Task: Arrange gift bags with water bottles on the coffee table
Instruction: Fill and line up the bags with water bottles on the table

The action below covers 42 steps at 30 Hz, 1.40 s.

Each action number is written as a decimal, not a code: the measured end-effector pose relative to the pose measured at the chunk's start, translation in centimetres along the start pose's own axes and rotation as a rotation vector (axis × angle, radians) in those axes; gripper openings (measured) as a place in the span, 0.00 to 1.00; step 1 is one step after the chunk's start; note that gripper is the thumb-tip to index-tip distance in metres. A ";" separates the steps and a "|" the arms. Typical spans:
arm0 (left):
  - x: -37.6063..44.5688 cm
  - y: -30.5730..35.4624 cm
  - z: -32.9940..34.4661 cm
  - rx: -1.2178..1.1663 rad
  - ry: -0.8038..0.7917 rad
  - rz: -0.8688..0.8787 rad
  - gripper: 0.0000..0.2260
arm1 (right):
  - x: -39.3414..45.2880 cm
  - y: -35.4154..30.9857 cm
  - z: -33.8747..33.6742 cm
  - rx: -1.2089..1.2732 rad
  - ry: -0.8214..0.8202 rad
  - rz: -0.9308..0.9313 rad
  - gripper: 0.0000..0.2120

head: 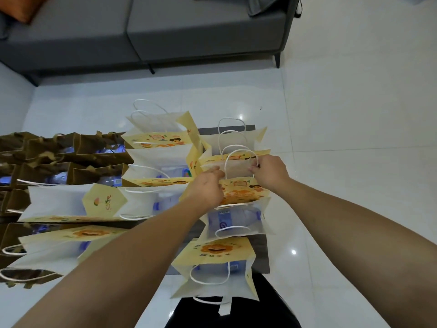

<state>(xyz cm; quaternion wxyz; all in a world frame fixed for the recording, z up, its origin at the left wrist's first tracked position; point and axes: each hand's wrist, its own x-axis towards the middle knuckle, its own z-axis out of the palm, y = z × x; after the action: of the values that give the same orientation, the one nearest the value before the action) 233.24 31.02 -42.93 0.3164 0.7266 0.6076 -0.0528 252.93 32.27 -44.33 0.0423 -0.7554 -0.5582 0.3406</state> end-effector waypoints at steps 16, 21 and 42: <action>-0.2 0.2 -3.0 0.055 0.337 -0.145 0.12 | -1.5 1.0 -3.9 0.339 -0.148 0.074 0.13; 1.4 0.4 -2.9 0.048 0.230 -0.112 0.14 | -0.1 0.8 -3.7 0.144 0.108 -0.056 0.05; 3.1 0.9 -2.6 0.006 0.078 -0.110 0.23 | 4.2 -3.4 -2.7 -0.027 0.293 -0.100 0.29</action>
<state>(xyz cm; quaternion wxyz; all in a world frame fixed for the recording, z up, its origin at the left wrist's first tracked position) 234.04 34.93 -41.94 0.2869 0.6945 0.6584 -0.0434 252.26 38.05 -42.73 0.1298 -0.7688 -0.5875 0.2168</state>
